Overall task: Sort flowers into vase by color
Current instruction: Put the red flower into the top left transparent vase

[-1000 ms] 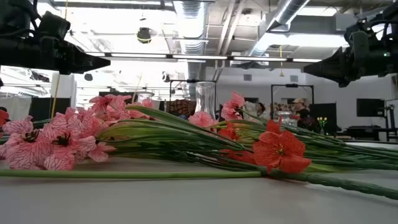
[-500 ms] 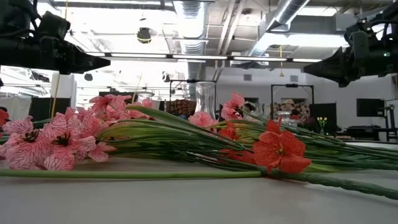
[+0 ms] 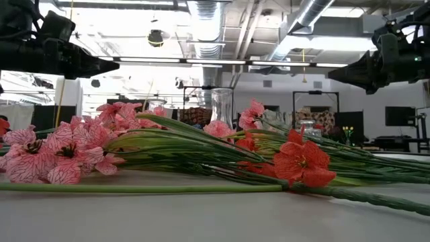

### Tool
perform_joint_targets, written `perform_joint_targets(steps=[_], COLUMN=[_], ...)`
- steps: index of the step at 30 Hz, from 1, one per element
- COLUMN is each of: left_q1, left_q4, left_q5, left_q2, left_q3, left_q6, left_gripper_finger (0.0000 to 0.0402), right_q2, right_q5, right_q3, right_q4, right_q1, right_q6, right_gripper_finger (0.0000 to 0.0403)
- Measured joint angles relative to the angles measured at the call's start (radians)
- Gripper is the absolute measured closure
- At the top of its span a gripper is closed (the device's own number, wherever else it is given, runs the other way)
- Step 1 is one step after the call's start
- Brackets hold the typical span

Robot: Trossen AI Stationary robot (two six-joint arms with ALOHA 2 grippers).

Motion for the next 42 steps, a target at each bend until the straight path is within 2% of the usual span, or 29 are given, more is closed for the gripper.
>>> perform_joint_targets(steps=[8, 12, 16, 25, 29, 32, 35, 37, 42], left_q1=[0.0, 0.0, 0.0, 0.0, 0.0, 0.0, 0.0, 0.0, -0.009], left_q4=[0.0, 0.0, 0.0, -0.05, -0.049, -0.004, -0.046, -0.133, -0.441], left_q5=[-0.001, -0.046, -0.077, -0.116, -0.121, -0.158, -0.163, -0.116, 0.075], left_q2=[0.0, 0.0, 0.0, 0.0, 0.0, 0.0, 0.008, 0.024, 0.123], left_q3=[0.0, 0.0, 0.0, 0.023, 0.024, 0.033, 0.093, 0.158, 0.374], left_q6=[-0.139, -0.245, -0.316, -0.384, -0.49, -0.591, -0.609, -0.609, -0.609], left_gripper_finger=[0.04, 0.0377, 0.0327, 0.0178, 0.0138, 0.0131, 0.0134, 0.014, 0.0153], right_q2=[0.0, 0.0, 0.0, 0.0, 0.0, 0.0, 0.0, 0.0, 0.0], right_q5=[0.0, 0.0, 0.0, 0.0, 0.0, -0.003, -0.005, -0.006, -0.006], right_q3=[0.0, 0.0, 0.0, 0.0, 0.0, 0.0, 0.0, 0.0, 0.0], right_q4=[0.0, 0.0, 0.0, 0.017, 0.027, 0.026, 0.019, 0.014, 0.012], right_q1=[0.0, 0.0, 0.0, 0.0, 0.002, 0.01, 0.024, 0.037, 0.066], right_q6=[0.0, 0.0, 0.0, 0.0, 0.001, 0.013, 0.099, 0.127, 0.151], right_gripper_finger=[0.0365, 0.0365, 0.0365, 0.0365, 0.0365, 0.0365, 0.0365, 0.0365, 0.0365])
